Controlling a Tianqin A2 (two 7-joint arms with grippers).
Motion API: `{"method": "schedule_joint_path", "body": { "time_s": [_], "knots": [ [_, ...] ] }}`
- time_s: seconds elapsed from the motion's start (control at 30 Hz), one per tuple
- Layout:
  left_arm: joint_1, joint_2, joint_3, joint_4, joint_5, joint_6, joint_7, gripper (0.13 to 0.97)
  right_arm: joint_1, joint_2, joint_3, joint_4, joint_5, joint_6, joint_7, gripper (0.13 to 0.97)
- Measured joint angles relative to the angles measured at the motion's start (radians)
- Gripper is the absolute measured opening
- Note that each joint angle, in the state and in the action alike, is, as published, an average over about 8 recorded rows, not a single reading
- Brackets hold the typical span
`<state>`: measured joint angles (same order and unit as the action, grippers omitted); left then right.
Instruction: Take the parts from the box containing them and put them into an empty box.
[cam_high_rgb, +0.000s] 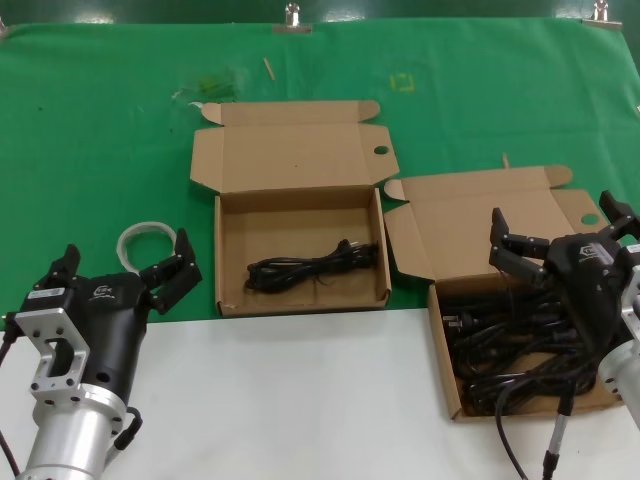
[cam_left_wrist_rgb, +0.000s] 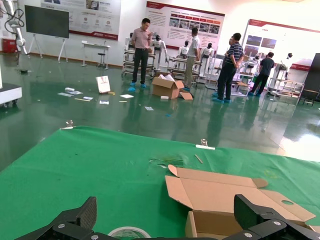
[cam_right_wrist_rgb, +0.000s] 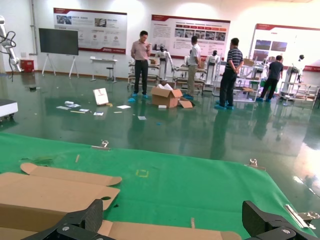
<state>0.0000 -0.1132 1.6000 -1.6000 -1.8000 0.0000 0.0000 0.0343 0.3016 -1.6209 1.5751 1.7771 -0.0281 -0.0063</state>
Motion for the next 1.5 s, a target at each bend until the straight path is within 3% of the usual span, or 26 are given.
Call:
{"method": "schedule_joint_path", "body": {
  "time_s": [1.5],
  "knots": [
    [0.000,0.000,0.000,0.000,0.000,0.000,0.000,0.966,0.000,0.000,0.000,0.000,0.000,0.000,0.000,0.966]
  ]
}}
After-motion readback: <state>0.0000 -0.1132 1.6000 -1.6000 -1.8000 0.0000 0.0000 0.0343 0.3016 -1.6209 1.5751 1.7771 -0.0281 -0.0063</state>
